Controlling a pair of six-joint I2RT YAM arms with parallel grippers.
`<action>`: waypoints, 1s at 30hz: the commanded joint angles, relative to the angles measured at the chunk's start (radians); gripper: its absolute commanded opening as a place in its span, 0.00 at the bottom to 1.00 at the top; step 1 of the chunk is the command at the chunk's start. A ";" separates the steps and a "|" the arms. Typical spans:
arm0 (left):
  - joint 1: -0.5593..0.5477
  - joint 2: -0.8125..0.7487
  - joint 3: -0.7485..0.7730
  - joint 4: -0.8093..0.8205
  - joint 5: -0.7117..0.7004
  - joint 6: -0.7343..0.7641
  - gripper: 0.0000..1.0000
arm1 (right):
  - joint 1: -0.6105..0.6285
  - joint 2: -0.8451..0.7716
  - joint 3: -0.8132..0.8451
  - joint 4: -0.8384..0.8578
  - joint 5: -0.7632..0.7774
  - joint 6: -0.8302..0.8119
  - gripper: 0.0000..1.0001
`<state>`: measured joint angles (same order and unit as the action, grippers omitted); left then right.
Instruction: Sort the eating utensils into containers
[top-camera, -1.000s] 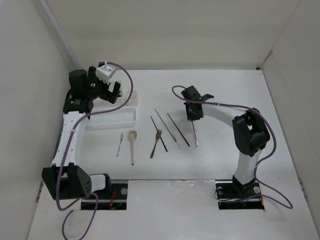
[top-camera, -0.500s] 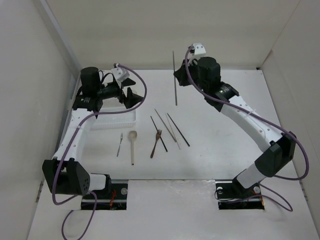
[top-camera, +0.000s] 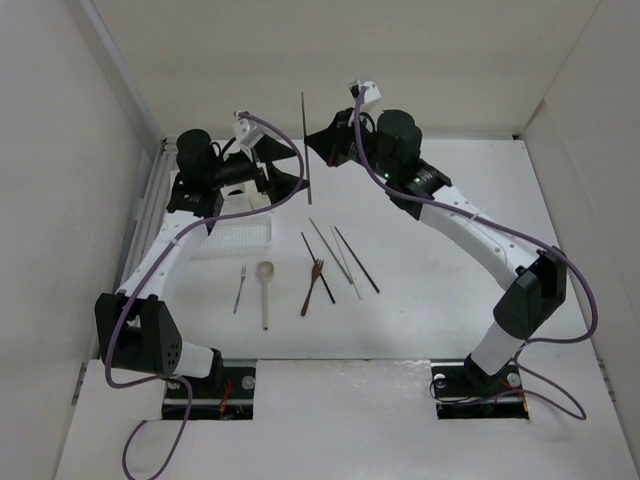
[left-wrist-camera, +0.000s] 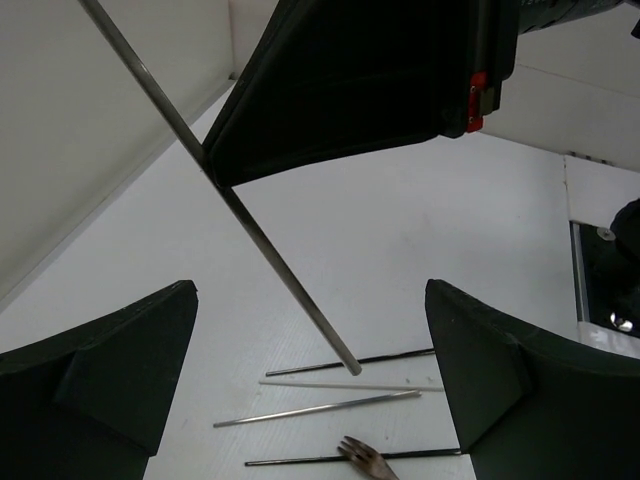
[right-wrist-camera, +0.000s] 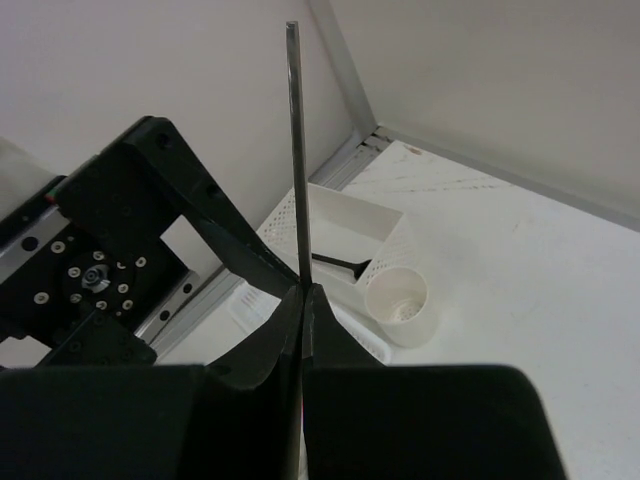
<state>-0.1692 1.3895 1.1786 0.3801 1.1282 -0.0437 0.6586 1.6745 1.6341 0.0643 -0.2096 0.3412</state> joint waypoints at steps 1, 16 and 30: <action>-0.009 -0.009 -0.016 0.105 0.013 -0.044 0.96 | 0.024 -0.001 0.049 0.098 -0.042 0.028 0.00; -0.009 0.000 -0.027 0.128 -0.156 -0.044 0.08 | 0.062 0.030 0.049 0.108 -0.062 0.039 0.00; 0.120 -0.020 0.003 -0.558 -0.513 0.986 0.00 | -0.049 -0.073 -0.117 0.108 -0.039 0.048 0.54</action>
<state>-0.0872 1.3979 1.1675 0.0460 0.7795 0.4969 0.6655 1.6802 1.5593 0.1257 -0.2535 0.3889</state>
